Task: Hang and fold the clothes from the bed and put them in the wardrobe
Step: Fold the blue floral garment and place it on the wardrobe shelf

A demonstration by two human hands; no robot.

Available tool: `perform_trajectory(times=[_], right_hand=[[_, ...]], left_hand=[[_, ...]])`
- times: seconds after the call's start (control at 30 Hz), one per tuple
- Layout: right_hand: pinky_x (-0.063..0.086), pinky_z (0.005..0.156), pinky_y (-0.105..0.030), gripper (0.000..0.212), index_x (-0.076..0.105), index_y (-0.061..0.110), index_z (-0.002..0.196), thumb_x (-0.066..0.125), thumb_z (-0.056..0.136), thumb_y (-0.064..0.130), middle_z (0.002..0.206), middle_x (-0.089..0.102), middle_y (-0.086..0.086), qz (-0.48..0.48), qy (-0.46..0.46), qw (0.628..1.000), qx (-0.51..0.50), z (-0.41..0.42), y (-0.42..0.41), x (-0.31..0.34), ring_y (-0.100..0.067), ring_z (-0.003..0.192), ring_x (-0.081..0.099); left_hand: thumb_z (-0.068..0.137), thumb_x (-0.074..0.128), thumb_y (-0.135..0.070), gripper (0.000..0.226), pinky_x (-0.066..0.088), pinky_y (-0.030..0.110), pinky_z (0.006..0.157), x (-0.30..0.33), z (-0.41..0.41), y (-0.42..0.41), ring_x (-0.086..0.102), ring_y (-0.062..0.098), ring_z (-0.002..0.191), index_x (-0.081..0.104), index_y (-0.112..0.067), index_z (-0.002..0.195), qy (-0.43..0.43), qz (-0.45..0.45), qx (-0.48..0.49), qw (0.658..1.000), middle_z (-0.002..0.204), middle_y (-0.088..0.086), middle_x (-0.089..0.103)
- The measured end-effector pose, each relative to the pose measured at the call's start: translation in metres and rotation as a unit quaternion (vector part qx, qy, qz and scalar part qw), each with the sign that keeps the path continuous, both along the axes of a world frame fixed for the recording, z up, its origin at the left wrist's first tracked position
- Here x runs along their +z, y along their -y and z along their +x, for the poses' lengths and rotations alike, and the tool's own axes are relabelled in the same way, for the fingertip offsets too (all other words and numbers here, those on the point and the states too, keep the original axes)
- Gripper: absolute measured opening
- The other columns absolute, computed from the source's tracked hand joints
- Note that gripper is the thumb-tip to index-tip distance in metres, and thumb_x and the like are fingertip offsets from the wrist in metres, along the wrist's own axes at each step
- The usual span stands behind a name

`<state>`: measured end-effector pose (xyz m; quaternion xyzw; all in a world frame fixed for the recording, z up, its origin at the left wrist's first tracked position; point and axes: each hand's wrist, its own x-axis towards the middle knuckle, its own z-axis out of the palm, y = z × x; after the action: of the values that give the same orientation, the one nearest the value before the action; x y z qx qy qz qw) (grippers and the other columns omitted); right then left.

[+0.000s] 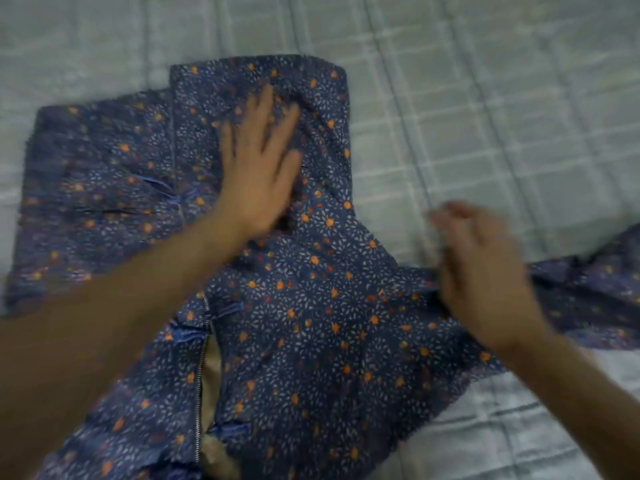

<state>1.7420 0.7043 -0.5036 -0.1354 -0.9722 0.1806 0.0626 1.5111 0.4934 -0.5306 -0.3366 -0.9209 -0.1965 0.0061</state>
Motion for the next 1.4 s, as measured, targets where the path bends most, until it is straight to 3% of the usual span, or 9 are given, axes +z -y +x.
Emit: perform_trajectory(times=[0.1, 0.4, 0.57, 0.77, 0.87, 0.97, 1.03, 1.23, 1.4], right_hand=[[0.048, 0.081, -0.048, 0.035, 0.045, 0.011, 0.130, 0.047, 0.095, 0.014, 0.124, 0.049, -0.015, -0.075, 0.116, 0.990, -0.005, -0.050, 0.066, -0.009, -0.038, 0.104, 0.052], [0.047, 0.072, -0.043, 0.065, 0.042, 0.013, 0.113, 0.069, 0.077, 0.060, 0.112, 0.057, -0.020, -0.065, 0.223, 0.966, -0.116, -0.063, 0.086, -0.013, -0.040, 0.099, 0.056], [0.038, 0.096, -0.058, 0.063, 0.030, 0.015, 0.146, 0.059, 0.092, 0.034, 0.145, 0.032, -0.022, 0.109, 0.058, 0.991, 0.050, -0.053, 0.127, -0.012, -0.044, 0.126, 0.036], [-0.005, 0.119, -0.051, 0.066, -0.016, 0.041, 0.150, 0.013, 0.095, 0.064, 0.160, -0.020, 0.008, 0.072, 0.307, 0.941, 0.125, -0.057, 0.148, -0.047, -0.016, 0.147, -0.018], [-0.003, 0.119, -0.052, 0.067, -0.005, 0.034, 0.154, 0.026, 0.099, 0.056, 0.162, -0.014, 0.002, 0.064, 0.242, 0.960, 0.124, -0.056, 0.153, -0.034, -0.021, 0.149, -0.011], [0.009, 0.118, -0.055, 0.061, 0.016, 0.020, 0.154, 0.038, 0.101, 0.043, 0.162, 0.003, -0.009, 0.084, 0.111, 0.987, 0.080, -0.040, 0.151, -0.015, -0.030, 0.147, 0.008], [0.019, 0.115, -0.056, 0.058, 0.023, 0.015, 0.151, 0.044, 0.100, 0.032, 0.159, 0.011, -0.015, 0.027, 0.087, 0.996, 0.013, -0.025, 0.141, -0.010, -0.035, 0.143, 0.017], [0.033, 0.105, -0.057, 0.065, 0.037, 0.009, 0.144, 0.047, 0.080, 0.003, 0.152, 0.025, -0.023, -0.005, 0.037, 0.992, -0.117, 0.027, 0.054, -0.002, -0.045, 0.132, 0.033], [0.042, 0.099, -0.056, 0.066, 0.029, 0.007, 0.150, 0.023, 0.095, 0.044, 0.155, 0.023, -0.026, -0.001, 0.188, 0.970, -0.153, 0.106, -0.031, -0.036, -0.048, 0.130, 0.039]], left_hand=[[0.101, 0.037, -0.032, 0.055, 0.007, 0.053, 0.119, 0.018, 0.116, 0.037, 0.003, 0.027, 0.150, 0.027, -0.013, 0.152, 0.054, 0.076, -0.069, 0.993, 0.162, 0.011, 0.006], [0.098, 0.030, -0.057, 0.063, 0.015, 0.046, 0.110, -0.033, 0.277, 0.170, 0.011, 0.021, 0.149, 0.016, -0.032, 0.154, 0.154, -0.204, -0.218, 0.942, 0.162, -0.003, 0.012], [0.098, 0.028, -0.055, 0.064, 0.006, 0.045, 0.114, -0.024, 0.277, 0.177, 0.013, 0.023, 0.149, 0.010, -0.031, 0.155, 0.146, -0.211, -0.228, 0.939, 0.163, -0.001, 0.009], [0.101, 0.022, -0.051, 0.060, -0.010, 0.045, 0.116, -0.024, 0.281, 0.185, -0.013, 0.019, 0.149, 0.002, -0.033, 0.155, 0.201, -0.176, -0.216, 0.939, 0.162, -0.006, -0.009], [0.099, 0.030, -0.051, 0.061, -0.011, 0.048, 0.119, -0.011, 0.275, 0.174, -0.021, 0.018, 0.146, 0.006, -0.036, 0.153, 0.271, -0.189, -0.209, 0.920, 0.161, -0.009, -0.014], [0.095, 0.040, -0.044, 0.047, 0.029, 0.051, 0.107, 0.028, 0.252, 0.139, 0.025, 0.032, 0.133, 0.037, -0.021, 0.135, 0.231, -0.246, -0.182, 0.923, 0.143, 0.007, 0.030], [0.096, 0.037, -0.042, 0.037, 0.034, 0.045, 0.101, 0.035, 0.234, 0.116, 0.036, 0.029, 0.124, 0.043, -0.021, 0.127, 0.157, -0.193, -0.141, 0.958, 0.132, 0.006, 0.039], [0.095, 0.006, -0.066, 0.063, 0.003, 0.065, 0.113, -0.023, 0.202, 0.145, -0.001, 0.021, 0.149, 0.004, -0.040, 0.153, 0.125, -0.242, -0.003, 0.962, 0.163, -0.006, 0.000], [0.087, 0.004, -0.076, 0.075, 0.004, 0.065, 0.113, -0.014, 0.195, 0.133, -0.009, 0.024, 0.149, -0.010, -0.039, 0.152, 0.187, -0.367, 0.006, 0.911, 0.163, -0.002, -0.009]])
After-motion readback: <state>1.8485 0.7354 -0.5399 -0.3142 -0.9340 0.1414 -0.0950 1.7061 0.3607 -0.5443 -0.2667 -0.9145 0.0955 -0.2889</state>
